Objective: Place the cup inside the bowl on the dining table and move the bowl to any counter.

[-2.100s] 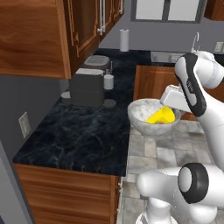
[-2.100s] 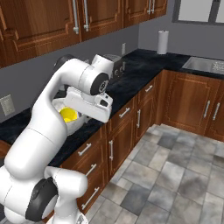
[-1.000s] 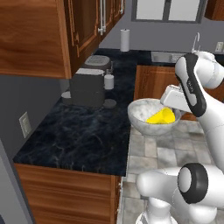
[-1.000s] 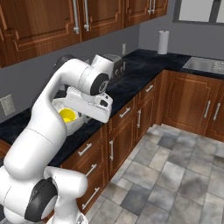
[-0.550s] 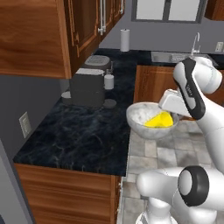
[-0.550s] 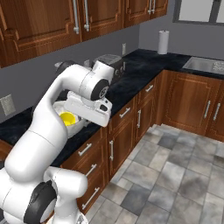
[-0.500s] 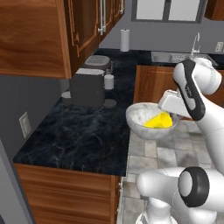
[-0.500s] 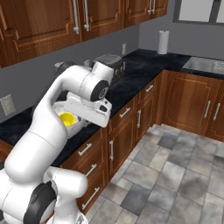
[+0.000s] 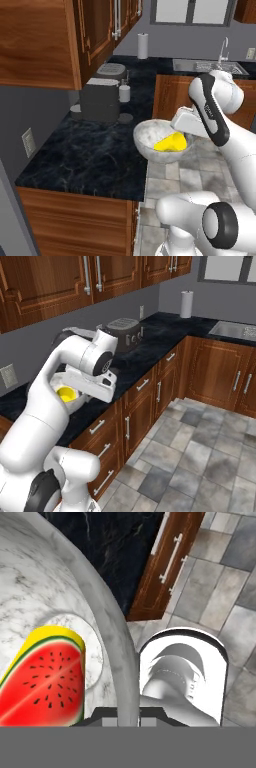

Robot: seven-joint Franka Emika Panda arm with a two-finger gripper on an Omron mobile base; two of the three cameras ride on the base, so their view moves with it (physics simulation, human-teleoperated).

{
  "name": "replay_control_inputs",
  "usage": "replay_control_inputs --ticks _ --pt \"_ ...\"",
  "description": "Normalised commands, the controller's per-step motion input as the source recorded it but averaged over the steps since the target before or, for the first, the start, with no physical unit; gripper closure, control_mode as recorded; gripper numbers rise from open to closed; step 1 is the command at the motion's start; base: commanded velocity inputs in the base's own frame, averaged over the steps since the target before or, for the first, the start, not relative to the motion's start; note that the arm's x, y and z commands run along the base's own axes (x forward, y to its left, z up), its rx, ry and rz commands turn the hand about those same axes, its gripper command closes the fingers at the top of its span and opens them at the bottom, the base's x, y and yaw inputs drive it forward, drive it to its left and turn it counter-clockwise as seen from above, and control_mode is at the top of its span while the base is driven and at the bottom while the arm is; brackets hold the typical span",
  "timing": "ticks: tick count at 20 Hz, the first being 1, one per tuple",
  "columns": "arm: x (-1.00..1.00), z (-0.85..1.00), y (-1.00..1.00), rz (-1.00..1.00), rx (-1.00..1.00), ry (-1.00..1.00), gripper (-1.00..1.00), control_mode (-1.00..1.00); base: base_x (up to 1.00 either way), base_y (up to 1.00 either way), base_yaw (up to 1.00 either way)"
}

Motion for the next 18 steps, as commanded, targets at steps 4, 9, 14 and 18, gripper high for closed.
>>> replay_control_inputs --ticks 4,9,14,18 --pt "0.02 0.00 0.53 0.04 0.00 0.00 1.00 -1.00 0.00 0.00 0.00" --pt "0.07 -0.02 0.41 0.05 0.00 0.00 1.00 -1.00 0.00 0.00 0.00" --pt "0.15 -0.05 0.33 0.03 0.00 0.00 1.00 -1.00 0.00 0.00 0.00" --pt "0.19 -0.29 0.26 0.03 0.00 0.00 1.00 -1.00 0.00 0.00 0.00"
